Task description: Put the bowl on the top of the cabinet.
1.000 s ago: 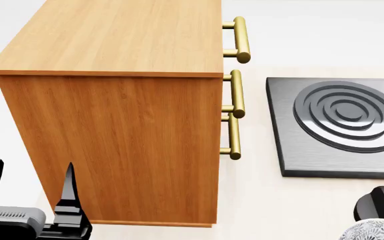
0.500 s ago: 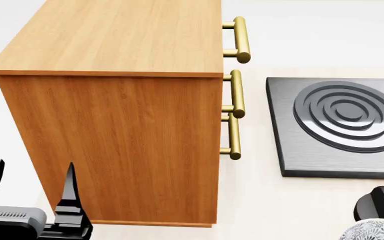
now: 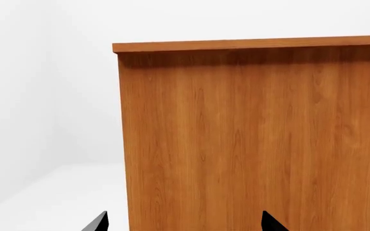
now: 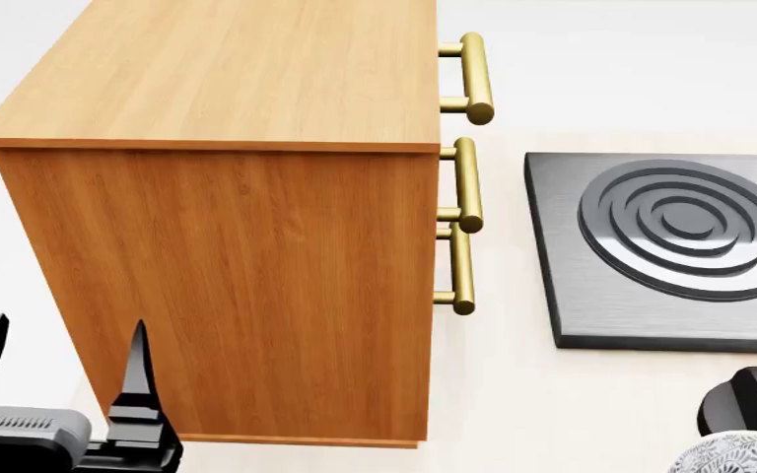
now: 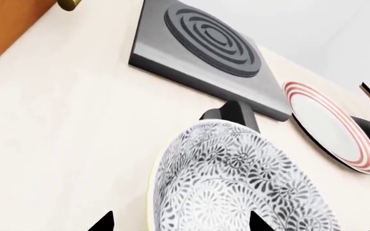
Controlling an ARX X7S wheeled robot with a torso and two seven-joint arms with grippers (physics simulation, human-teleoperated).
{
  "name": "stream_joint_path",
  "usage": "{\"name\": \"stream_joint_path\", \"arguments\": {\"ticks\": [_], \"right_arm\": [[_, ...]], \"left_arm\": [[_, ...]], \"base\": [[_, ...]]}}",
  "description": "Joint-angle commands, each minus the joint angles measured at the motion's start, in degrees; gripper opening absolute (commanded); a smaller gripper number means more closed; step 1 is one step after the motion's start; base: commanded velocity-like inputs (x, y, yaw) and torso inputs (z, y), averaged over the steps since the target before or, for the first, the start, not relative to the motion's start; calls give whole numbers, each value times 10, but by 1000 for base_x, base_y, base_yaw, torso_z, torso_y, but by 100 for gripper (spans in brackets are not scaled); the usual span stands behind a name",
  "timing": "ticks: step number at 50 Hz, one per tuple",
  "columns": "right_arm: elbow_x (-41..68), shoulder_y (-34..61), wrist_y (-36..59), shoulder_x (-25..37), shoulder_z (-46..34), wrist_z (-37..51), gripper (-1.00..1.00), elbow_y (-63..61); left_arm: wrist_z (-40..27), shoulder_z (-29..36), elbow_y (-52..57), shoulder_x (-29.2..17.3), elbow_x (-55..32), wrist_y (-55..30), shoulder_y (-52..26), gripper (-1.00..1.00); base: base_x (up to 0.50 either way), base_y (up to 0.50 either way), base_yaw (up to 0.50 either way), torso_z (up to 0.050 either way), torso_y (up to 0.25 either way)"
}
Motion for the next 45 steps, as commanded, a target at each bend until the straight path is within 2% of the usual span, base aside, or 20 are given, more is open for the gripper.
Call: {"name": "stream_joint_path", "arguments": {"ticks": [1,45], "right_arm": [[-2,-1,-5,-1,-4,0,100,6],[-12,9,-17,-2,-24,-3,100,30]], "left_arm": [[-2,1,2,-2,-1,0,0,100],[-7,8,-10,-5,-4,9,-1,100]], "base": [[0,0,0,0,0],[0,0,0,0,0]]}}
